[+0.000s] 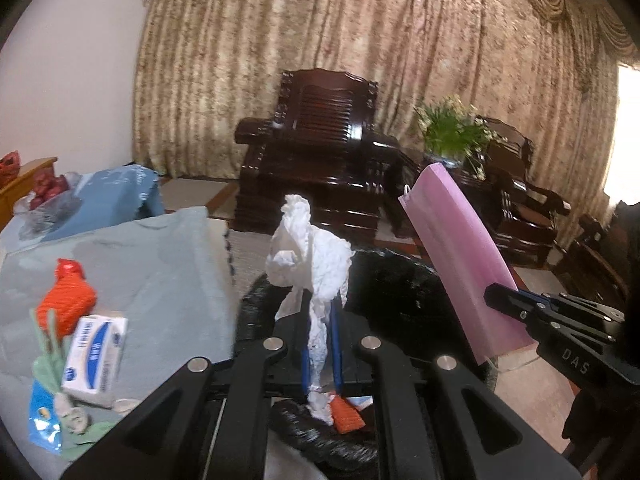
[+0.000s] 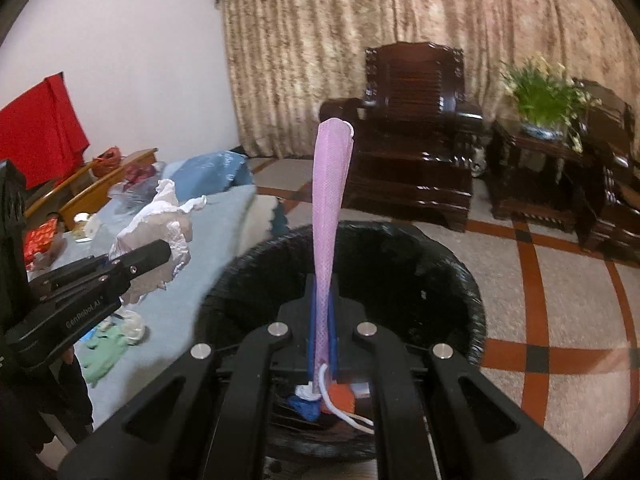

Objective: Collect trash
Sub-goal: 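Carry the tissue and pink bag over the bin with both tools, then open both tools over the bin to drop tissue and pink bag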

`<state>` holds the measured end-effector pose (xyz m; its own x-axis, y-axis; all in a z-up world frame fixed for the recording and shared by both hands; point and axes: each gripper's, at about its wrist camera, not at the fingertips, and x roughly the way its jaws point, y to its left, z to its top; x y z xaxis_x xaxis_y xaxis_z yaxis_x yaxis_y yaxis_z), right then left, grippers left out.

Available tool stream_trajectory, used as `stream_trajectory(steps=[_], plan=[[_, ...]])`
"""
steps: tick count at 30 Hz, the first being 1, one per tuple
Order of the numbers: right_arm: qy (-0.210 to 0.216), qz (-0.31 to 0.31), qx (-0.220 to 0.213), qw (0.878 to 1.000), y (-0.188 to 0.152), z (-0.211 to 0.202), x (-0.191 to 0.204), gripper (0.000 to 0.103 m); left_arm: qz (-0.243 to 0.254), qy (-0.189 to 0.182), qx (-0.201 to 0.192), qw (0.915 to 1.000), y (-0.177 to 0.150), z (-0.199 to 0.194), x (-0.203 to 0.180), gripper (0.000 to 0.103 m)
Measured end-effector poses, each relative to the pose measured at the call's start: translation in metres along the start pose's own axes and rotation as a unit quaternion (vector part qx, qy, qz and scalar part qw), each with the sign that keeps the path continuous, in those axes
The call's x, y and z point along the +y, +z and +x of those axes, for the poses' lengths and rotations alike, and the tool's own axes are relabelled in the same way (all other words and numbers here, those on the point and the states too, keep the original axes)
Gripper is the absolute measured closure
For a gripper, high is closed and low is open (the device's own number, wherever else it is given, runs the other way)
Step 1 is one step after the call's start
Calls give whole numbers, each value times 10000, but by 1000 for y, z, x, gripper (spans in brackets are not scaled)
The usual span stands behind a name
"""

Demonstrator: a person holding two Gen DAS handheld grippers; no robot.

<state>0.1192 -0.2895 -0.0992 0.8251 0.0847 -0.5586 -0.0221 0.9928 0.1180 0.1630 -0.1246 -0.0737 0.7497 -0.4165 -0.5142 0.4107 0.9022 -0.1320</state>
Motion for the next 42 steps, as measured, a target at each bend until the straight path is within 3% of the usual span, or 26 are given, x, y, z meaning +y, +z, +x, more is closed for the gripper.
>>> stream_trajectory(steps=[17, 18, 19, 20, 21, 23, 25, 29, 33, 42], plan=[[-309, 261, 529, 9978, -34, 43, -49, 95, 218, -198, 543, 9981, -19, 77, -32, 93], [-334, 258, 542, 9976, -35, 44, -49, 92, 205, -211, 567, 9980, -19, 78, -31, 88], [-345, 258, 553, 9975, -35, 44, -50, 80, 184, -221, 591, 9978, -19, 79, -30, 82], [-380, 267, 555, 9974, -36, 44, -51, 72, 131, -220, 609, 9978, -19, 79, -28, 59], [-428, 281, 532, 9973, -36, 43, -52, 60, 87, -200, 599, 9980, -16, 80, -28, 46], [-466, 291, 491, 9973, -35, 41, -54, 44, -35, -197, 575, 9981, -14, 77, -23, 42], [-536, 303, 444, 9971, -35, 38, -55, 17, -96, -181, 595, 9980, -14, 74, -18, 37], [-458, 348, 230, 9981, -34, 25, -48, 7, -46, 19, 375, 9993, -12, 55, -4, 18], [-350, 388, 118, 9986, -29, 13, -36, 6, -24, 313, 186, 9993, -12, 25, 19, 8], [169, 140, -84, 9997, -17, 2, 27, 5, -273, 889, -112, 9956, -17, -42, 73, 6]])
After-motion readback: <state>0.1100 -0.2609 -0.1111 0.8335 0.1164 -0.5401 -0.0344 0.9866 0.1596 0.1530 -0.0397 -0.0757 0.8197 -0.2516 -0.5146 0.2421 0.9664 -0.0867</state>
